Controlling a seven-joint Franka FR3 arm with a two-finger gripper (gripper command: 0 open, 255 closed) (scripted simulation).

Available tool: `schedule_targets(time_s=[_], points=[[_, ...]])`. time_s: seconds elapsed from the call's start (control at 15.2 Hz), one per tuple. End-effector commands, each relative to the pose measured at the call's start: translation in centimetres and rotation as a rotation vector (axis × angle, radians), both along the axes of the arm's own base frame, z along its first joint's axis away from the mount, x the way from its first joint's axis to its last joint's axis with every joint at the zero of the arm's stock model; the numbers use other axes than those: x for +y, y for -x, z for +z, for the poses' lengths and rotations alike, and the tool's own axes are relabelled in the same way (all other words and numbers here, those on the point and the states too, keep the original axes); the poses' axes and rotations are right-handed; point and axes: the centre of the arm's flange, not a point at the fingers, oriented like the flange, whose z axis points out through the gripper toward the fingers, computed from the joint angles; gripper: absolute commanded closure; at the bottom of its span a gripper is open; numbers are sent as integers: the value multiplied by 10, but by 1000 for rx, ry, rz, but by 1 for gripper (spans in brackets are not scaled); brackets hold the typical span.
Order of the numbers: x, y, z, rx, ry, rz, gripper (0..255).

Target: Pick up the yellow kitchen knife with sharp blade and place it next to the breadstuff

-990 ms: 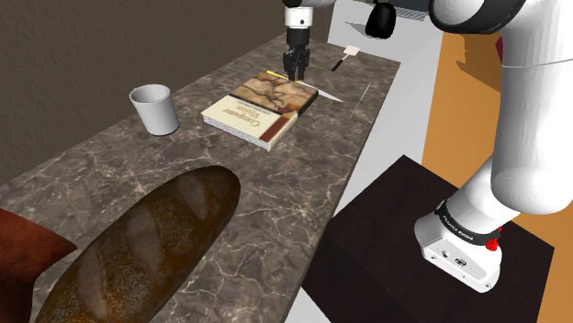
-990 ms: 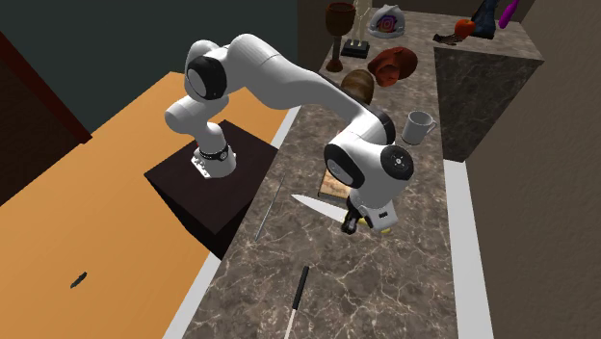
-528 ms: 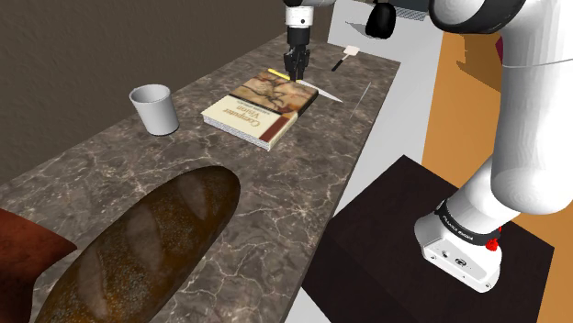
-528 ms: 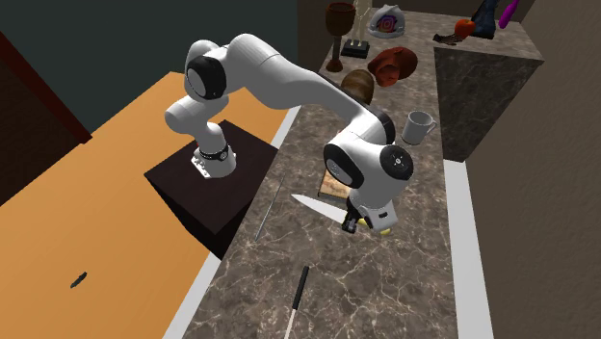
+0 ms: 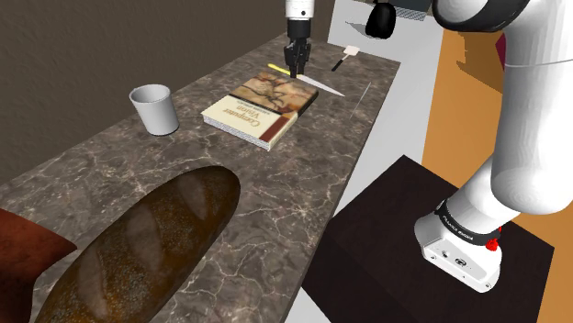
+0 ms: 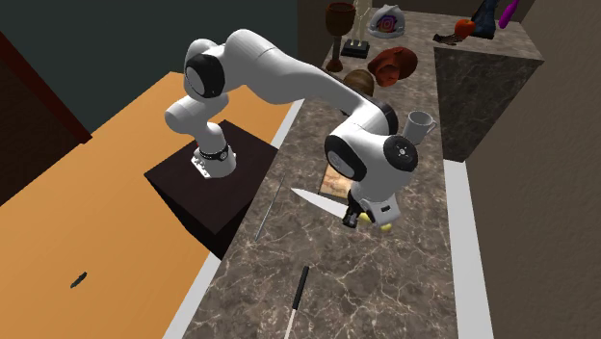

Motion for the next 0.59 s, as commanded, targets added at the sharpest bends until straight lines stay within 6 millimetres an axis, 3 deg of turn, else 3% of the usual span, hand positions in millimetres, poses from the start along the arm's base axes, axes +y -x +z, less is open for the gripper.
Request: schedule_targets(time_s=[0.0,0.53], points=[[1,-1,11,0,0,0,255],[1,-1,53,0,0,0,255]])
